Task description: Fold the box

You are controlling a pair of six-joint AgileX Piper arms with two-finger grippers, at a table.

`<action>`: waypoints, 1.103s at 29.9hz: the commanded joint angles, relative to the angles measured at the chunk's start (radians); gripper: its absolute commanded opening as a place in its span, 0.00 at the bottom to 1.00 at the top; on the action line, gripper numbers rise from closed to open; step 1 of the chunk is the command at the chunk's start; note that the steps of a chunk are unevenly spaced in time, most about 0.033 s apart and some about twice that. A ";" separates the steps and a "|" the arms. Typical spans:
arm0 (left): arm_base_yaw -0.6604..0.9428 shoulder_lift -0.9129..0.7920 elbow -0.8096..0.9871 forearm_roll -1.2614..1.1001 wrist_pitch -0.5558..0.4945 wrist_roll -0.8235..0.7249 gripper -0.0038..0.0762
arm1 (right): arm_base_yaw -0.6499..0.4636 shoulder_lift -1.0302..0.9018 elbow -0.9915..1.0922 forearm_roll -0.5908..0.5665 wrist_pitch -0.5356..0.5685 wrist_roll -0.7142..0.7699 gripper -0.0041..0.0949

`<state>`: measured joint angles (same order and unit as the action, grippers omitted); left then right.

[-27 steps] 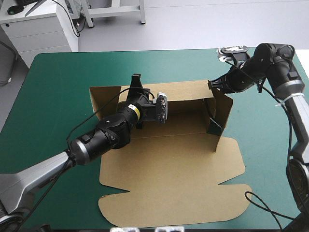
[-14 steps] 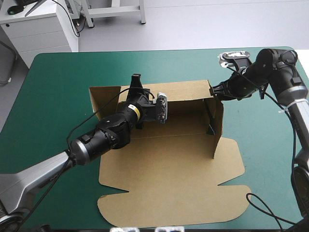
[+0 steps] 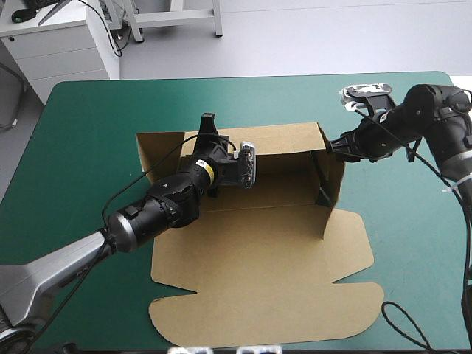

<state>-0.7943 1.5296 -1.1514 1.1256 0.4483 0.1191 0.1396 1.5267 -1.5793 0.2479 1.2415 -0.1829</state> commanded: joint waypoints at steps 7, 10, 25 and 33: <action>-0.002 -0.022 -0.011 -0.022 0.077 -0.021 0.04 | -0.005 -0.066 0.041 0.059 0.006 -0.030 0.49; -0.002 -0.022 -0.011 -0.022 0.077 -0.023 0.04 | -0.005 -0.068 0.078 0.057 0.006 -0.026 0.49; -0.002 -0.022 -0.011 -0.024 0.085 -0.023 0.04 | -0.005 -0.139 0.170 0.060 0.006 -0.056 0.03; -0.002 -0.022 -0.011 -0.025 0.085 -0.023 0.04 | -0.005 -0.160 0.170 0.072 0.006 -0.058 0.02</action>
<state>-0.7983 1.5310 -1.1514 1.1278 0.4684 0.1191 0.1385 1.4104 -1.3843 0.2940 1.2368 -0.2279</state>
